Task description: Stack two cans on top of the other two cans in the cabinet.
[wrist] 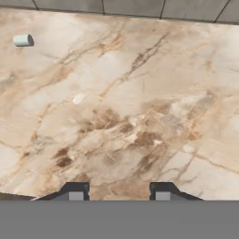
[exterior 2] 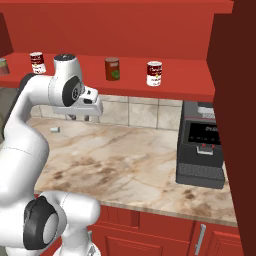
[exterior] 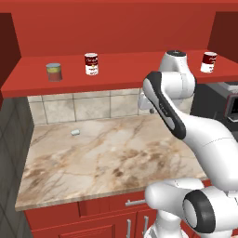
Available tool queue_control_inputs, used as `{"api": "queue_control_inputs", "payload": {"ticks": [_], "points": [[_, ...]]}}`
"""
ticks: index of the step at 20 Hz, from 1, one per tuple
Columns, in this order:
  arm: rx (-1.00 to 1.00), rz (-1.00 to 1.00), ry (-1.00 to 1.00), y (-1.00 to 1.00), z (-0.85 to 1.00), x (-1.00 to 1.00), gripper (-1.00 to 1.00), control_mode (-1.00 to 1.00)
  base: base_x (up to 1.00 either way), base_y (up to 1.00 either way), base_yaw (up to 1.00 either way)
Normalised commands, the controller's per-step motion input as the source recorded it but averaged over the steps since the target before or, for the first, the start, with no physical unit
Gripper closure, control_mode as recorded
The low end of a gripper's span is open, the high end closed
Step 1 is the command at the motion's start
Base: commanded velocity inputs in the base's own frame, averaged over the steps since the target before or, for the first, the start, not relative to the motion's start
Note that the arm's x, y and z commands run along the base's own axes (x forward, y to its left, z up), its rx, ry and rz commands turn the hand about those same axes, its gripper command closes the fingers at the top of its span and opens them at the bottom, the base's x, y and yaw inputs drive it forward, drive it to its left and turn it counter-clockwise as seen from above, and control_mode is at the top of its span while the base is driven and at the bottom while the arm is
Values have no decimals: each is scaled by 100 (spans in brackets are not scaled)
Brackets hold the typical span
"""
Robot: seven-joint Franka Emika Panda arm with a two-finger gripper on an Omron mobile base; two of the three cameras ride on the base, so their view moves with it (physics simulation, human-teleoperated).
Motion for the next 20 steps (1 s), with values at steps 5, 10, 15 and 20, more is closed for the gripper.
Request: {"api": "queue_control_inputs", "payload": {"ticks": [5,10,15,20], "points": [[0,0,-7,0,0,-12,-100,-100,0,0,0],[0,-1,-32,-1,0,-29,-100,-100,0,0,0],[0,-2,-36,-2,17,-27,-100,-100,0,0,0],[0,-6,-22,0,34,-16,-100,-100,0,0,0]]}}
